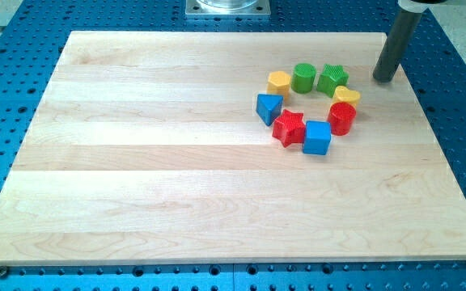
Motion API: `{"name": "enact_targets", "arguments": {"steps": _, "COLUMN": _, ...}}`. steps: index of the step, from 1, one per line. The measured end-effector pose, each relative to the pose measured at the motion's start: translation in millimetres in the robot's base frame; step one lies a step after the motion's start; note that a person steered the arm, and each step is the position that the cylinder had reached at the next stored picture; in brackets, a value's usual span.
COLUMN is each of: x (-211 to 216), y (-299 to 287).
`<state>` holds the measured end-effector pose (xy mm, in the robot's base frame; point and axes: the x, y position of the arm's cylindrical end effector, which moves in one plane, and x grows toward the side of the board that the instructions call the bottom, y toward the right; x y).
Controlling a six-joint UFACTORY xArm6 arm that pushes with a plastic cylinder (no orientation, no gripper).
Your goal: Separate the green blocks from each other
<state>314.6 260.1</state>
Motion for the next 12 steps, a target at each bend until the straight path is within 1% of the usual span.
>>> {"name": "enact_targets", "arguments": {"steps": 5, "x": -1, "y": 1}}
{"name": "enact_targets", "arguments": {"steps": 7, "x": -35, "y": 1}}
{"name": "enact_targets", "arguments": {"steps": 8, "x": -21, "y": 0}}
{"name": "enact_targets", "arguments": {"steps": 9, "x": 8, "y": -5}}
{"name": "enact_targets", "arguments": {"steps": 10, "x": 9, "y": -37}}
{"name": "enact_targets", "arguments": {"steps": 12, "x": 9, "y": -144}}
